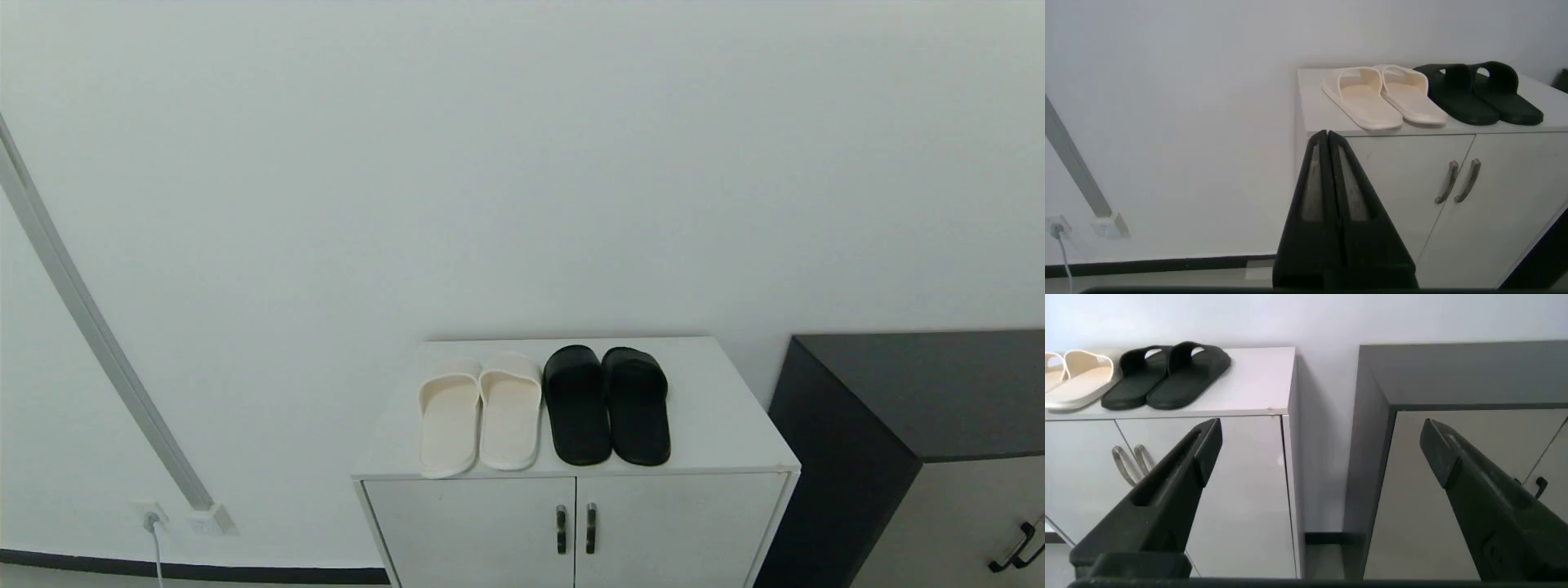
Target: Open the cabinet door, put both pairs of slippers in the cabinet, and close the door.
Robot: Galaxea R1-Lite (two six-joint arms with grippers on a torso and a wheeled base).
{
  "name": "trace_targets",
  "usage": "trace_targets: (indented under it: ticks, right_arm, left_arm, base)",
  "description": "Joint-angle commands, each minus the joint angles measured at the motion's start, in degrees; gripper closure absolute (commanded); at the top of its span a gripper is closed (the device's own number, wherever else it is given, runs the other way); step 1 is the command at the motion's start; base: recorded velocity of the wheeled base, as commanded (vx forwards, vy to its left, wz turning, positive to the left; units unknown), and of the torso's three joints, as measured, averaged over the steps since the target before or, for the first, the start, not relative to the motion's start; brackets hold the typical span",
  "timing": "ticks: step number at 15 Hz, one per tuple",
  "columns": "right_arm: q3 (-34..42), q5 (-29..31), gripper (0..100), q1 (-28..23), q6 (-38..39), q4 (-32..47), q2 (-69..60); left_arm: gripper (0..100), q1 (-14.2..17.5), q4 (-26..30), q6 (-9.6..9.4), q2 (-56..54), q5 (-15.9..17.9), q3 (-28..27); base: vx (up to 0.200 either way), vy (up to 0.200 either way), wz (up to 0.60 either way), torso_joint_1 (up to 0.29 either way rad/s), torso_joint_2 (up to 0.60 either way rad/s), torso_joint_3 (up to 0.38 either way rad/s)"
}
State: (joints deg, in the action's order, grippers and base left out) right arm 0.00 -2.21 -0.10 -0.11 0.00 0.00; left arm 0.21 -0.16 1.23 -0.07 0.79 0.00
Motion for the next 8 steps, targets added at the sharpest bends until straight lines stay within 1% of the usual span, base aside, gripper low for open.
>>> trace_targets:
  ticks: [1, 4, 5, 6, 7, 8]
  right_arm:
    - [0.0, 0.1, 0, 0.0, -0.1, 0.0, 0.0]
    - [-0.2, 1.7, 0, -0.1, -1.6, -0.2, 0.3]
    - [-7.7, 1.9, 0, 0.0, 1.3, -0.4, 4.0]
    - [-15.9, 1.9, 0, 0.4, 8.1, 1.0, 11.3]
    - [-15.9, 1.9, 0, 0.4, 8.1, 1.0, 11.3]
    - [-17.1, -2.7, 0, 0.8, 5.3, 1.6, 20.4]
  left_arm:
    - [100, 0.1, 0.0, -0.09, 0.1, 0.1, -0.1]
    - [100, 0.1, 0.0, -0.09, 0.1, 0.1, 0.0]
    - [100, 0.1, 0.0, 0.00, 0.1, 0.1, 0.0]
    - [100, 0.1, 0.0, -0.18, 0.1, 0.1, 0.0]
    - [100, 0.1, 0.0, -0.18, 0.1, 0.1, 0.0]
    - [100, 0.0, 0.0, -0.18, 0.1, 0.2, -0.1]
  base:
    - [0.000, 0.000, 0.00, 0.000, 0.00, 0.000]
    - [0.000, 0.000, 0.00, 0.000, 0.00, 0.000]
    - [0.000, 0.000, 0.00, 0.000, 0.00, 0.000]
    - [0.000, 0.000, 0.00, 0.000, 0.00, 0.000]
    - [0.000, 0.000, 0.00, 0.000, 0.00, 0.000]
    - [0.000, 0.000, 0.00, 0.000, 0.00, 0.000]
